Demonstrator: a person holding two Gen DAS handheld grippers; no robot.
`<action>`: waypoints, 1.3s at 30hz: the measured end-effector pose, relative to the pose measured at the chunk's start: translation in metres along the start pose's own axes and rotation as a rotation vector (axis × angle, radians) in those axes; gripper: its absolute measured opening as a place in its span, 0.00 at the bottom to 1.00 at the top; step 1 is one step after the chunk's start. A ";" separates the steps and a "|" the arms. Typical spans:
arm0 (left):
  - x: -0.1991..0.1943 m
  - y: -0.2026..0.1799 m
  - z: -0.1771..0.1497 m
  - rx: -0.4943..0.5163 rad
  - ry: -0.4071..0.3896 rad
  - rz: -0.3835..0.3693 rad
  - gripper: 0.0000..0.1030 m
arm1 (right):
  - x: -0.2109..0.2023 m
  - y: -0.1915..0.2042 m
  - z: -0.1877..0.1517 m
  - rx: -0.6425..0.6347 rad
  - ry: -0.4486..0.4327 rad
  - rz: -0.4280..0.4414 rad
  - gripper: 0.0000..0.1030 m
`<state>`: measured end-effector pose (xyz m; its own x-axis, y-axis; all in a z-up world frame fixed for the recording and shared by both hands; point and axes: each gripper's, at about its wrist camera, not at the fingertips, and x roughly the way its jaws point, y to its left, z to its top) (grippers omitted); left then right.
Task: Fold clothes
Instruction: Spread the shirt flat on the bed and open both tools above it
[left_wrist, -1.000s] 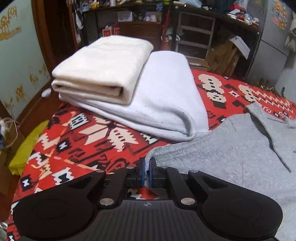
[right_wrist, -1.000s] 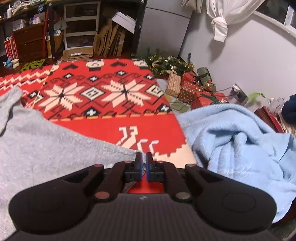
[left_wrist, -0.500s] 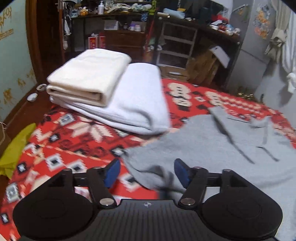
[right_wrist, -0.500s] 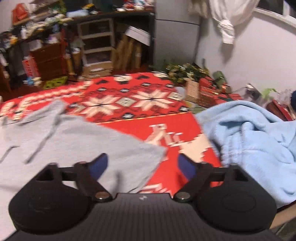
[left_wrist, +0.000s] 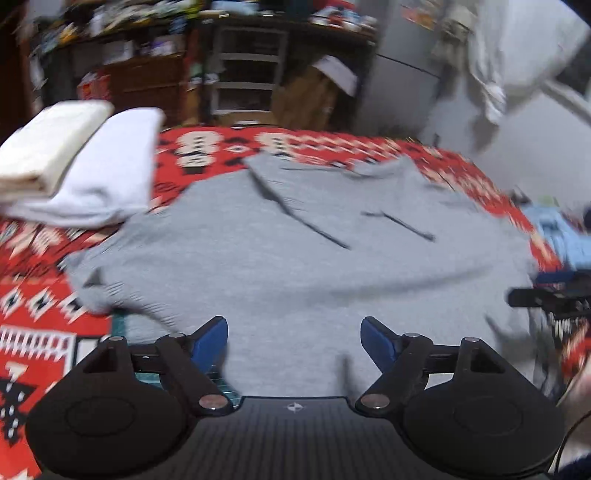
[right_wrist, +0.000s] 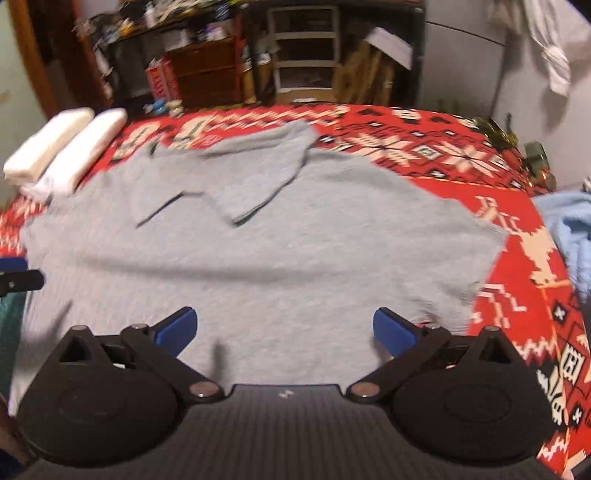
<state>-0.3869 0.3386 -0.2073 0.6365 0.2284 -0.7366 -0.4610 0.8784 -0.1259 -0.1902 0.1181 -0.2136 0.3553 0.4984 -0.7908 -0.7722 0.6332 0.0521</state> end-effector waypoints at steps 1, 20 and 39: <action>0.003 -0.006 -0.001 0.025 -0.001 0.007 0.81 | 0.004 0.005 -0.002 -0.018 0.006 -0.009 1.00; 0.037 -0.027 -0.013 0.100 0.106 0.087 1.00 | 0.032 0.019 0.002 -0.050 0.147 -0.031 1.00; 0.045 -0.032 0.000 0.097 0.219 0.105 1.00 | 0.037 0.021 0.008 -0.036 0.174 -0.049 1.00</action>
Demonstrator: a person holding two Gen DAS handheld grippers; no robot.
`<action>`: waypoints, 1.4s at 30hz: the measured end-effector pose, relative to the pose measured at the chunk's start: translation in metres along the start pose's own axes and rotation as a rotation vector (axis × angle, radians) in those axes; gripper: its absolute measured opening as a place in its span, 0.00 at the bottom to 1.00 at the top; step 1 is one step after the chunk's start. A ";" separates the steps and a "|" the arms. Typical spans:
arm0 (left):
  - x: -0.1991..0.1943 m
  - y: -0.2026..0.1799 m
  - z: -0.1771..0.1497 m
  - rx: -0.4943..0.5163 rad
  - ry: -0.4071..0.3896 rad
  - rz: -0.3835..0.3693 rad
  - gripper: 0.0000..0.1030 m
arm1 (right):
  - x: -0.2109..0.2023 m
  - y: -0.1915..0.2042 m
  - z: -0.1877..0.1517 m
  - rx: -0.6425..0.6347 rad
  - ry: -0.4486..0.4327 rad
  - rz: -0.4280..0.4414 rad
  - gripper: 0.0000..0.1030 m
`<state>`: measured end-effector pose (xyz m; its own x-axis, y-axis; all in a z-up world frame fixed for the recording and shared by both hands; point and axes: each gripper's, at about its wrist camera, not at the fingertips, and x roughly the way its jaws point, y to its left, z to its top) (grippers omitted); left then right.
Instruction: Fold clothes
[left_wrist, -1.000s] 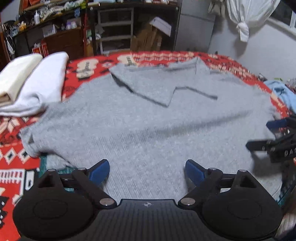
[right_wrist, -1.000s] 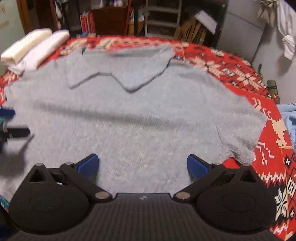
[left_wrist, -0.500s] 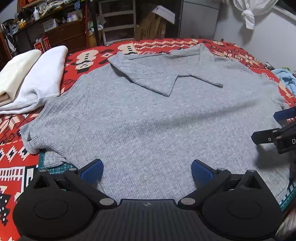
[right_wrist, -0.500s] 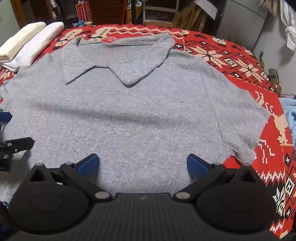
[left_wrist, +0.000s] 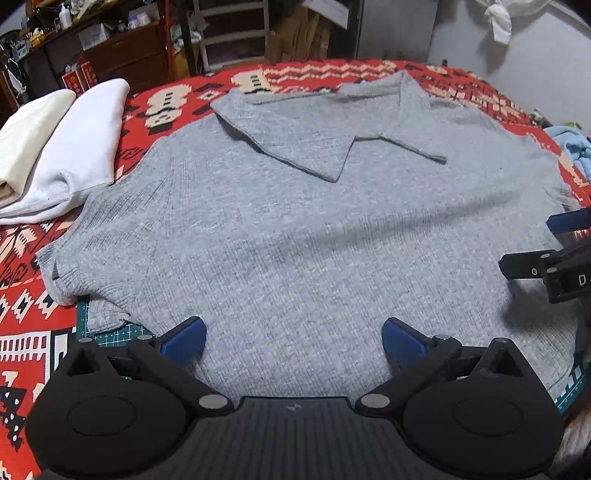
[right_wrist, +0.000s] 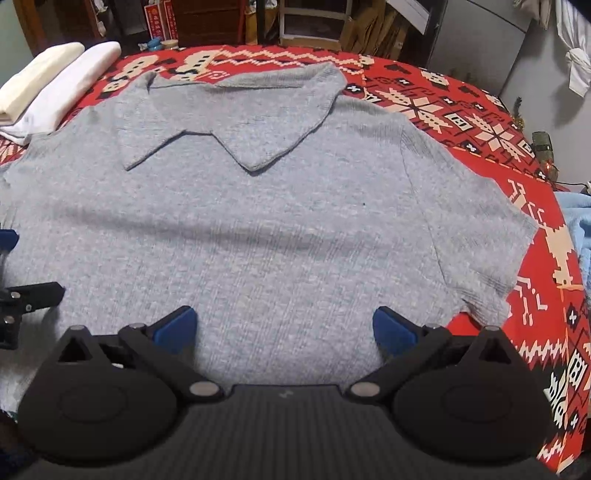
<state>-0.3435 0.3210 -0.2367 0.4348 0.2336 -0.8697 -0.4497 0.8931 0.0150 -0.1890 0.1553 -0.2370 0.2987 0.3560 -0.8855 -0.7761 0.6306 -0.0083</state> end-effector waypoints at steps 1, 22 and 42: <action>0.001 0.000 0.002 -0.002 0.010 0.001 1.00 | 0.000 0.000 -0.001 0.007 -0.005 -0.003 1.00; -0.053 0.043 0.002 -0.194 0.100 -0.055 0.75 | -0.076 -0.071 -0.024 0.337 0.070 0.130 0.75; -0.069 0.075 -0.050 -0.399 0.237 -0.180 0.63 | -0.057 -0.049 -0.052 0.560 0.315 0.228 0.15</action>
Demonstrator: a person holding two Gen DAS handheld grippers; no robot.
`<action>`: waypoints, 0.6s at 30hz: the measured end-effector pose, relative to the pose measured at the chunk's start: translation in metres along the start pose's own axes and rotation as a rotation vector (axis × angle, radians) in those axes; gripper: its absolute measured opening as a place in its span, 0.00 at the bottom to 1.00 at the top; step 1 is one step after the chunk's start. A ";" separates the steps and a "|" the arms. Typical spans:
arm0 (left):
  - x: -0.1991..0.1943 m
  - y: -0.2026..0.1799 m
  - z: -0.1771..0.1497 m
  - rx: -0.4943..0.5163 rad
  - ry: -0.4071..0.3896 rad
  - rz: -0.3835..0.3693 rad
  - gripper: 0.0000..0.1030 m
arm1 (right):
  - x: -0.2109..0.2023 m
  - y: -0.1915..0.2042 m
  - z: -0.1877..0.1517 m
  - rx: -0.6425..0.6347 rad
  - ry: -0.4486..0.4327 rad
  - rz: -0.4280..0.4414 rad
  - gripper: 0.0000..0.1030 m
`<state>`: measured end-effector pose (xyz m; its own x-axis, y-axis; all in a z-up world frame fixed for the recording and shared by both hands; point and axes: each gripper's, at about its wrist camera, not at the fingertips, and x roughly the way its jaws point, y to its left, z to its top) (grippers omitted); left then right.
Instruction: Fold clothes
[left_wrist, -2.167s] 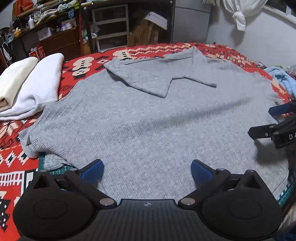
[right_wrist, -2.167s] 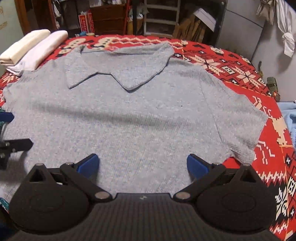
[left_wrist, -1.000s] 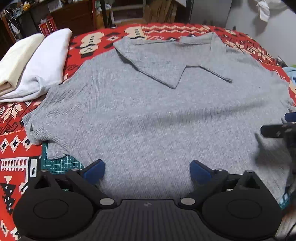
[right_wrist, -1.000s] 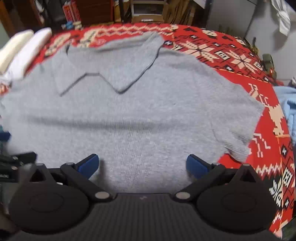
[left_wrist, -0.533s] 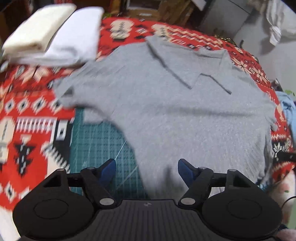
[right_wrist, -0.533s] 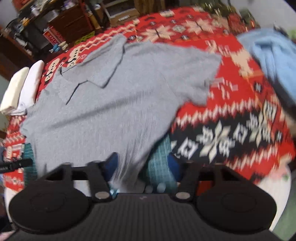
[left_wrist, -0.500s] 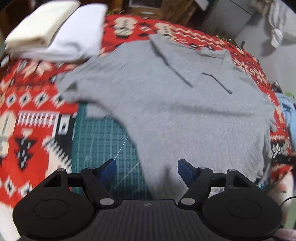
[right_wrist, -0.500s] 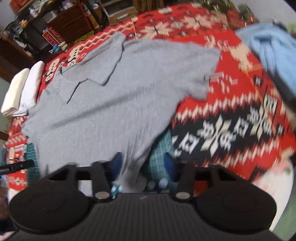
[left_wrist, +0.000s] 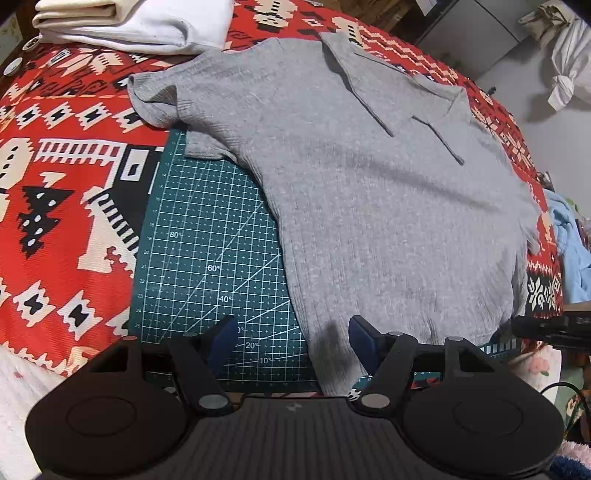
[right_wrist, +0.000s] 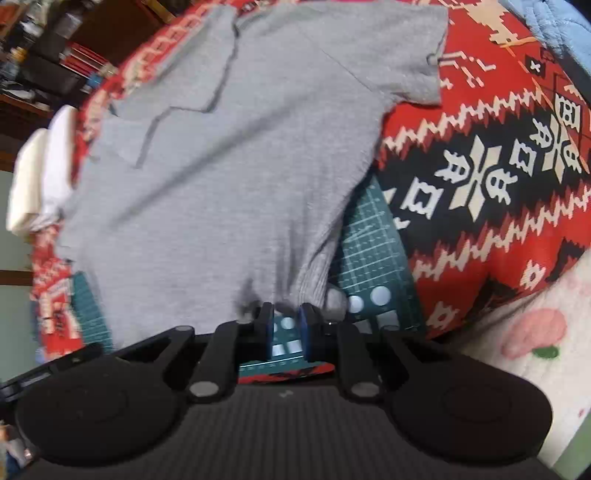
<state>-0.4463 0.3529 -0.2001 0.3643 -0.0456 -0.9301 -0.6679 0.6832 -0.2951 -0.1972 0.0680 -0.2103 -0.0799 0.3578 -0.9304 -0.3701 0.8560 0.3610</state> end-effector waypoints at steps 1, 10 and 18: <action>0.000 0.000 0.000 0.000 0.000 -0.002 0.63 | 0.003 0.000 0.001 0.007 0.006 -0.013 0.15; 0.001 0.000 -0.001 0.001 0.003 -0.018 0.63 | 0.002 0.004 -0.002 -0.019 -0.001 -0.137 0.16; 0.007 -0.001 -0.004 -0.011 0.038 -0.054 0.62 | -0.003 -0.009 -0.003 -0.025 -0.015 -0.191 0.19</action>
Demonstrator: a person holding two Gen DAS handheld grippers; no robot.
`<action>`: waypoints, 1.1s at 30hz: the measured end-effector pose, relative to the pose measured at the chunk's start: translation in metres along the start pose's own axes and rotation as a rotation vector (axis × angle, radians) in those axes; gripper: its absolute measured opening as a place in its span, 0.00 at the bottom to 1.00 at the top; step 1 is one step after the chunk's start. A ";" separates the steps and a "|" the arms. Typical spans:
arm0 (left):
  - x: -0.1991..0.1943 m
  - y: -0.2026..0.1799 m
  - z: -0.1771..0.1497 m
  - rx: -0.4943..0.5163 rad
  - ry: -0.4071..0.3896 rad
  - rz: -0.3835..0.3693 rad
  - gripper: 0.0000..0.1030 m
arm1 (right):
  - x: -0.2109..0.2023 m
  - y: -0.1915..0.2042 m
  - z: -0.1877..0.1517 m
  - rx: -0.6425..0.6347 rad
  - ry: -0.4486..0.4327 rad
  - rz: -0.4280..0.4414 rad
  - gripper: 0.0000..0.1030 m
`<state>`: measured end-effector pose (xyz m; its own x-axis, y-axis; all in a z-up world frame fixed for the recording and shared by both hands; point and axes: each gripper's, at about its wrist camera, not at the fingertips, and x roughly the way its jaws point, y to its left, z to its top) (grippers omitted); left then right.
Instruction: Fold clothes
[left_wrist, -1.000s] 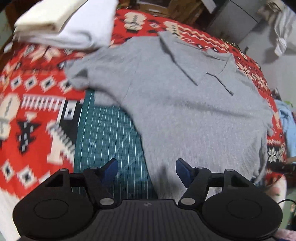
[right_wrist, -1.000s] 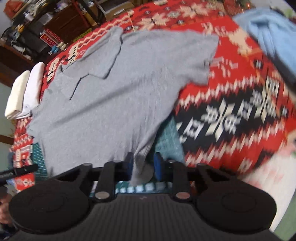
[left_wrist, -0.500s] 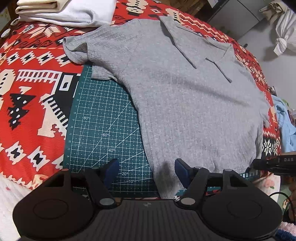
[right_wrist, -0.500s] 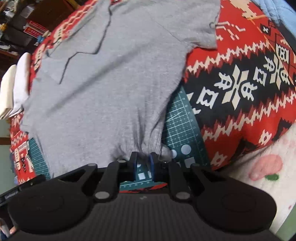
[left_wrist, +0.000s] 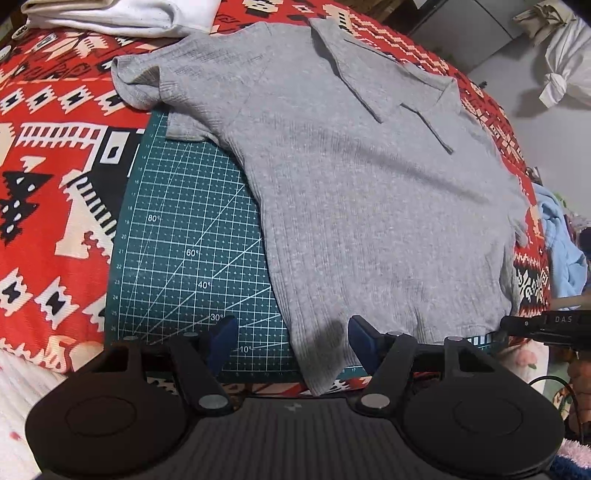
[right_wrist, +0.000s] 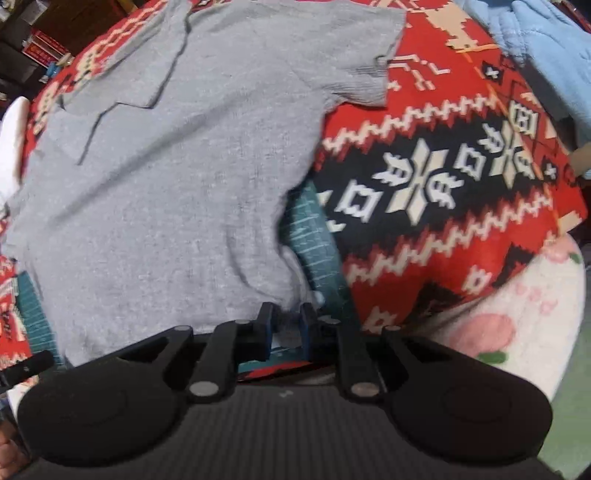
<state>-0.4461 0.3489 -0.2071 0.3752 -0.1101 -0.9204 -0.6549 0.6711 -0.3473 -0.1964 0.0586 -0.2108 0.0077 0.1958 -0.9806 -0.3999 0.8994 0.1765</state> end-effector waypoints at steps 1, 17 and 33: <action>0.000 0.001 0.000 -0.004 0.001 -0.004 0.62 | 0.001 -0.003 0.000 -0.003 -0.007 -0.014 0.21; 0.008 0.001 -0.007 -0.015 0.065 -0.049 0.50 | -0.007 -0.030 -0.013 0.044 0.005 0.104 0.09; 0.015 -0.043 -0.007 0.190 0.133 0.242 0.02 | -0.005 -0.042 -0.010 0.040 -0.006 0.030 0.04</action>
<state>-0.4168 0.3134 -0.2066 0.1266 -0.0179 -0.9918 -0.5760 0.8127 -0.0881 -0.1890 0.0156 -0.2143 0.0023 0.2251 -0.9743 -0.3630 0.9081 0.2089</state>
